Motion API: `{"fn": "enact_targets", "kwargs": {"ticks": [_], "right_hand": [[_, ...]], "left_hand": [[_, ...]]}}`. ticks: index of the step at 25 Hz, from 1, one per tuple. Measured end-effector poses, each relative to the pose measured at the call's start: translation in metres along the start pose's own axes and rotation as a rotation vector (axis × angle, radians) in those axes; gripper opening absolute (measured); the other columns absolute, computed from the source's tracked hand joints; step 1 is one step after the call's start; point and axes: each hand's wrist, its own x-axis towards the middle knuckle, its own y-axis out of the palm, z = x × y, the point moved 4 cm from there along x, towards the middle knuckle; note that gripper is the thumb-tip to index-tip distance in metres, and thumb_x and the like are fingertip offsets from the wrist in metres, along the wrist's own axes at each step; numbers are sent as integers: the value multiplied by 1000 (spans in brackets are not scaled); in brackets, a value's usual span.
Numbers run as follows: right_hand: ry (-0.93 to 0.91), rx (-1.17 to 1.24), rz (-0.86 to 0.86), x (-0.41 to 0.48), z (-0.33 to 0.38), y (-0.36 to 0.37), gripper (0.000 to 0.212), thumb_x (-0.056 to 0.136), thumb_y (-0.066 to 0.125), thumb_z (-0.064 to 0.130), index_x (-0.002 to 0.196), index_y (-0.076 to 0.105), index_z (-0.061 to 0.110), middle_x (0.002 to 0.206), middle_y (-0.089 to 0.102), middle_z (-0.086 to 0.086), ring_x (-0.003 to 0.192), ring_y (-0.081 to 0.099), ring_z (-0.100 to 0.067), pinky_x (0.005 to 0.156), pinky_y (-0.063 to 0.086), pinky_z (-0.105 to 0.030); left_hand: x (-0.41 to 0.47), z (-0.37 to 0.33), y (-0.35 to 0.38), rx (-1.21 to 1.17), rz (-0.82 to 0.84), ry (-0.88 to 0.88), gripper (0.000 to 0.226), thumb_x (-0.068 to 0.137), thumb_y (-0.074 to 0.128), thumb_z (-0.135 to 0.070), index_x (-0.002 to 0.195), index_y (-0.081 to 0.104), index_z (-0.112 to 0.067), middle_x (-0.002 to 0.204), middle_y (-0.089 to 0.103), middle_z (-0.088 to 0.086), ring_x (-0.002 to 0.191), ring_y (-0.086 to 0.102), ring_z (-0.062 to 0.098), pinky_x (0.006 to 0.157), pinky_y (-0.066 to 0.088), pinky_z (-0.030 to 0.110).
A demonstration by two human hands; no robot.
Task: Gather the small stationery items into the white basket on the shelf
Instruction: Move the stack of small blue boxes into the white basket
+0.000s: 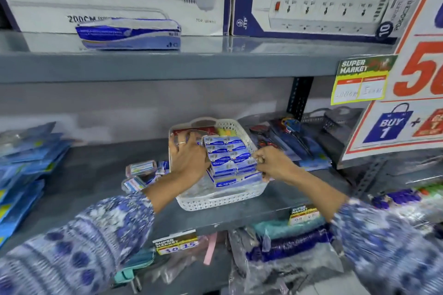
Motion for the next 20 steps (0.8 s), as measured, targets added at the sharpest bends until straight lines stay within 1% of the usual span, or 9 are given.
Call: {"fn": "enact_targets", "kwargs": {"ticks": [1,2,3,4,5,7,9,12,20], "right_hand": [[12,-22,6,16,-4,10,39,79,51,-11,51,31,9,51,32,-11,48,48,-21,48,36,-32],[22,-56,4,31,-9,19,39,79,49,-11,52,33,12,54,37,-9,55,49,-21,51,35,-31],[45,-115,-7,39,-11,26,28,81,48,-11,60,45,7,64,50,-13,68,56,-24,55,37,-31],[46,-185,-21,44,-13,33,16,82,47,-11,77,56,1,83,61,-19,86,62,-29,62,42,-34],[58,-246,-17,49,-17,40,20,83,47,-12,97,58,-3,104,62,-23,103,61,-33,73,47,-37],[80,-378,4,54,-20,49,34,85,48,-12,117,54,-2,125,57,-22,119,53,-35,91,47,-40],[72,-537,0,58,-20,53,37,87,49,-10,122,53,0,129,56,-19,124,48,-32,97,44,-39],[41,-726,-9,66,-18,53,35,91,49,1,124,54,7,130,59,-12,126,45,-26,103,36,-35],[48,-910,78,73,-21,59,28,93,48,10,118,58,16,125,63,-2,128,41,-21,109,23,-34]], "left_hand": [[10,2,14,-10,13,-13,19,82,55,-19,91,71,-13,140,36,9,138,16,33,113,-2,54],[18,3,29,-20,29,-27,16,80,57,-16,86,72,-13,143,35,10,139,14,33,113,-4,55],[23,3,42,-27,48,-42,12,78,59,-13,77,71,-14,146,33,9,141,12,33,114,-5,55],[26,3,56,-31,68,-60,13,76,60,-12,67,69,-15,149,31,8,142,11,33,115,-5,55],[27,1,70,-32,89,-76,16,75,61,-10,61,66,-16,150,30,8,142,10,33,116,-5,55],[29,-3,91,-29,128,-95,12,77,59,-6,70,68,-11,148,30,8,142,8,34,116,-6,56],[33,-6,105,-6,159,-96,12,78,57,-3,80,69,-6,146,30,9,142,7,36,113,-10,56],[40,-11,113,18,195,-66,15,81,54,-2,81,69,-4,146,29,11,142,4,38,112,-12,57],[51,-7,126,-74,195,-94,19,83,52,-14,82,71,-13,149,26,8,143,3,33,113,-12,55]]}}
